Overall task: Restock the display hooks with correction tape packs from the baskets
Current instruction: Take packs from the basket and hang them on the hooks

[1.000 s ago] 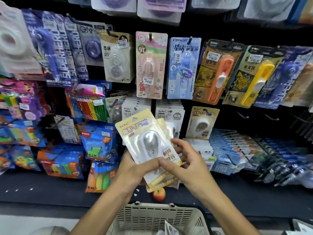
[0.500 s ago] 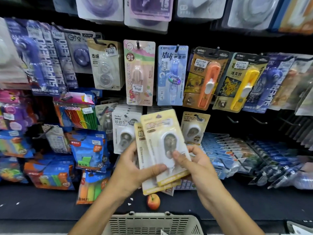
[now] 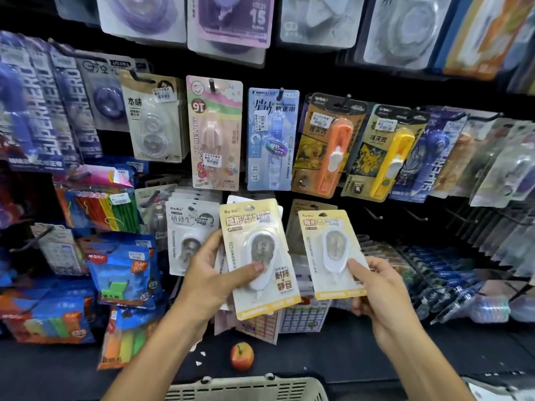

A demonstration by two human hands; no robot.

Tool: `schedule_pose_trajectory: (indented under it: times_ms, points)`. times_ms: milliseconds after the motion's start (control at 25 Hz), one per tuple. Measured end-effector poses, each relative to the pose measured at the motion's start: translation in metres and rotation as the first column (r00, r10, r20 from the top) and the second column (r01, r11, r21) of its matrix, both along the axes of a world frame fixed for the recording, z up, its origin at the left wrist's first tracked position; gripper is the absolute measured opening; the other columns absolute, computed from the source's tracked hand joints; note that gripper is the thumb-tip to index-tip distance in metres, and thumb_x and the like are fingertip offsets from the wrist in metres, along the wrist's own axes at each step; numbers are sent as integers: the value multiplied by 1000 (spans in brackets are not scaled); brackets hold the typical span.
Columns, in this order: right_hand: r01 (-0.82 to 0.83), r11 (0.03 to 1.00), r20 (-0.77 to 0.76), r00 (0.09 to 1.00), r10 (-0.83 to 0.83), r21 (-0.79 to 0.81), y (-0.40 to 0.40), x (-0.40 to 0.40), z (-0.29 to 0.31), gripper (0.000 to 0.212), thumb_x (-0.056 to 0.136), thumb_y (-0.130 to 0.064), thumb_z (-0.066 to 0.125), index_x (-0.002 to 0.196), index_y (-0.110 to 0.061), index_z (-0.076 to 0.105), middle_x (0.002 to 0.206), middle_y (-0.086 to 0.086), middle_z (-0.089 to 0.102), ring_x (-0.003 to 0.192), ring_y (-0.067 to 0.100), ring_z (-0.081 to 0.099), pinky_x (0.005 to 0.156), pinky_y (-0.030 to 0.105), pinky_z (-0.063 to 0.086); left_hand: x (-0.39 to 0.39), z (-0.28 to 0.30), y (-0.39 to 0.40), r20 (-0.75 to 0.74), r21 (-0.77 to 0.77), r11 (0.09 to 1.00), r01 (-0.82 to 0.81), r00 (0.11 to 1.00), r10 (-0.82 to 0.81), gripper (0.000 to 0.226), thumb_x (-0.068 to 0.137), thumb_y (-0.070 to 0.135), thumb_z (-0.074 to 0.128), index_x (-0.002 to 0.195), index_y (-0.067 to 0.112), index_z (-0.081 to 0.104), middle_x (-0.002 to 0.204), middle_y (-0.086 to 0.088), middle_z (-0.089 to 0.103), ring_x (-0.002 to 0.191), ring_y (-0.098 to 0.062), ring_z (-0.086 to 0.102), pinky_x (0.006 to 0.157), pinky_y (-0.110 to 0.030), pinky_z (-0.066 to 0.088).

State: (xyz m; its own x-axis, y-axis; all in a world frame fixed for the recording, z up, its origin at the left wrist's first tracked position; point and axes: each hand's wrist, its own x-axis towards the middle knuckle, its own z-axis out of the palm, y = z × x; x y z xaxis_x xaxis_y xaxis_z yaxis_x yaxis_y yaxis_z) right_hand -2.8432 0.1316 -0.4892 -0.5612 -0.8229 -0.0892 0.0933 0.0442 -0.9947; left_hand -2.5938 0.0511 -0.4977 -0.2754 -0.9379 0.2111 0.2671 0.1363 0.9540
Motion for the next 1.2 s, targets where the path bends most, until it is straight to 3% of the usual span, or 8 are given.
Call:
schedule_pose_trajectory:
  times_ms: [120,240,360,560,760,920,1040,1200]
  points:
    - [35,999,-1,999,-35,-1,-3,0,-3,23,99,-15,61,121,-17,54,67,0,67,35,11,42,34,24,34,3,3,3,-14,-33,999,7,1000,-7,67,49,33,93,112,36,69,111,4,77,98,-16,76,68,-26,61]
    - [96,995,36,995,-97,17,-7,9,-3,46,96,-8,61,133,-29,44,114,0,62,57,18,66,49,36,56,4,0,7,3,-42,999,-19,1000,19,70,49,34,94,114,34,68,112,5,77,99,-15,75,69,-25,61]
    - [93,995,-278,957,-81,31,-3,21,-6,55,95,-24,67,138,-40,37,133,-15,48,97,7,60,79,38,51,4,-2,7,17,-41,998,-45,999,45,64,53,29,98,110,36,69,111,5,77,99,-15,75,69,-26,61]
    - [-463,886,-172,875,452,-29,-9,70,-7,41,84,-24,81,120,-23,63,107,-6,76,95,17,75,70,24,58,-6,-3,9,111,-125,989,-81,989,95,67,53,41,94,113,36,66,113,16,73,107,-5,69,86,-25,58]
    - [-203,975,64,976,209,-92,-17,52,9,22,89,-21,72,107,-13,62,93,4,77,70,20,72,45,31,55,1,-2,2,88,-135,987,-92,991,104,51,63,36,86,109,47,68,115,36,64,112,21,54,97,-23,40]
    - [6,999,-29,1000,-5,45,-8,20,10,3,97,-14,61,99,-15,59,79,9,70,51,19,60,47,34,47,1,-1,0,93,-156,980,-123,986,139,46,67,27,83,103,52,68,110,38,65,109,21,56,89,-12,45]
    - [51,998,-50,998,-49,41,0,10,10,5,99,-14,59,103,-16,58,74,8,66,36,13,47,33,25,32,-3,-4,0,91,-165,977,-131,985,148,49,77,10,83,105,47,68,110,37,65,112,15,57,97,-19,44]
    - [86,996,-27,996,-86,19,1,6,8,13,98,-12,60,109,-19,58,79,7,65,33,7,41,32,21,29,-9,-4,4,105,-186,974,-129,983,150,48,79,0,80,111,34,66,104,42,64,104,23,55,80,1,44]
